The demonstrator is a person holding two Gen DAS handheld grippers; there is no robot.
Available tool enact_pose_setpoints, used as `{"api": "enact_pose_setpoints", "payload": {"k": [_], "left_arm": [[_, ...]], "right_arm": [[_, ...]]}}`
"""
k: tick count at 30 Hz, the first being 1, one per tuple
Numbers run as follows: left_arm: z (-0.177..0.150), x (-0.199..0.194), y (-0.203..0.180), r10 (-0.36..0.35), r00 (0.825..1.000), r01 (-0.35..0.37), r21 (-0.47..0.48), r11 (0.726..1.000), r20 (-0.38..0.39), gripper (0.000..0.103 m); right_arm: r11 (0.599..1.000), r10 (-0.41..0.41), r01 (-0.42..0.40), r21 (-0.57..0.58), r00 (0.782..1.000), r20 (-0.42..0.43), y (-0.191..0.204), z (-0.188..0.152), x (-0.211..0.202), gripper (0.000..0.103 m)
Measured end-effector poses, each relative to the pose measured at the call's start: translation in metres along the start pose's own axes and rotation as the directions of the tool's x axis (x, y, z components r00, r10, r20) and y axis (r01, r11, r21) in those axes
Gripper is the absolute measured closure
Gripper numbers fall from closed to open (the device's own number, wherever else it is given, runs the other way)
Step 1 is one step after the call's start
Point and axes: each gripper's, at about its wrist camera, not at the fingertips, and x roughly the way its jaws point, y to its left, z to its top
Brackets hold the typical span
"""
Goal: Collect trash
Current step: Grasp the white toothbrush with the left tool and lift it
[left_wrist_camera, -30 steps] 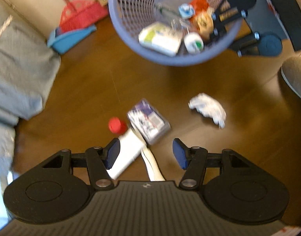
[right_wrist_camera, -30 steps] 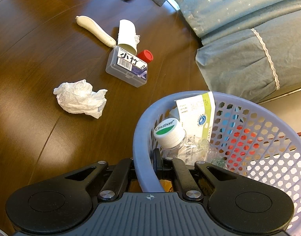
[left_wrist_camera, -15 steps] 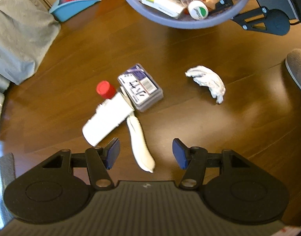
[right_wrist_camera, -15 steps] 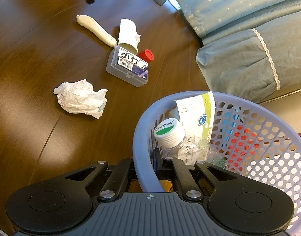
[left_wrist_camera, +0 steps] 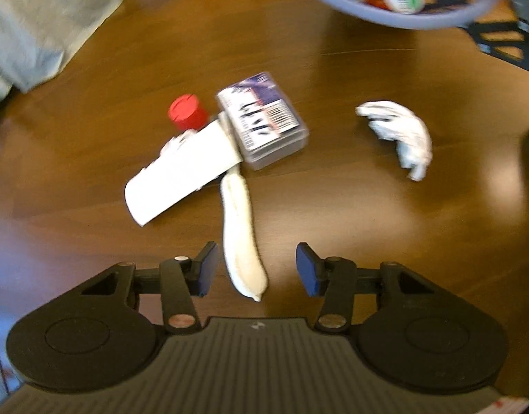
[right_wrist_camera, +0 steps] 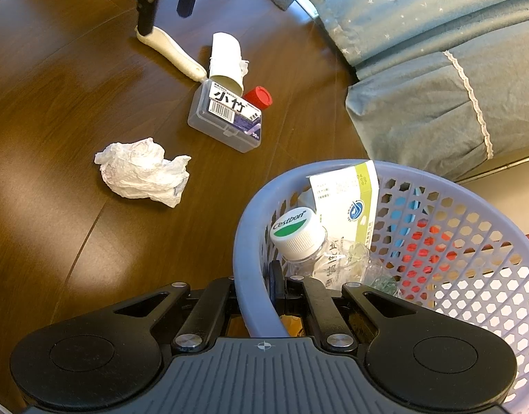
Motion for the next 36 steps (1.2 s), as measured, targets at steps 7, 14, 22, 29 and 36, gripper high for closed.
{"api": "enact_pose_setpoints", "payload": {"k": [7, 14, 22, 29, 36], "left_arm": [[0.007, 0.023, 0.016, -0.011, 1.000, 0.009, -0.089, 0.996, -0.017, 0.065], [0.004, 0.035, 0.016, -0.014, 0.999, 0.010, -0.086, 0.996, -0.046, 0.078], [-0.020, 0.019, 0.008, -0.026, 0.997, 0.023, -0.036, 0.999, -0.076, 0.082], [-0.067, -0.008, 0.000, -0.027, 0.994, 0.027, 0.006, 1.000, -0.111, 0.082], [-0.089, -0.005, -0.006, -0.027, 0.992, 0.027, 0.000, 1.000, -0.125, 0.082]], "right_arm": [[1.000, 0.002, -0.002, -0.008, 1.000, -0.001, -0.001, -0.002, 0.002, 0.103], [1.000, 0.003, -0.003, -0.010, 1.000, -0.002, -0.002, -0.002, 0.002, 0.103], [1.000, 0.004, -0.004, -0.010, 1.000, -0.003, -0.004, -0.003, 0.003, 0.103], [1.000, 0.001, -0.001, -0.008, 1.000, -0.005, -0.003, -0.005, 0.003, 0.103], [1.000, 0.000, 0.000, -0.009, 1.000, -0.006, -0.003, -0.005, 0.003, 0.103]]}}
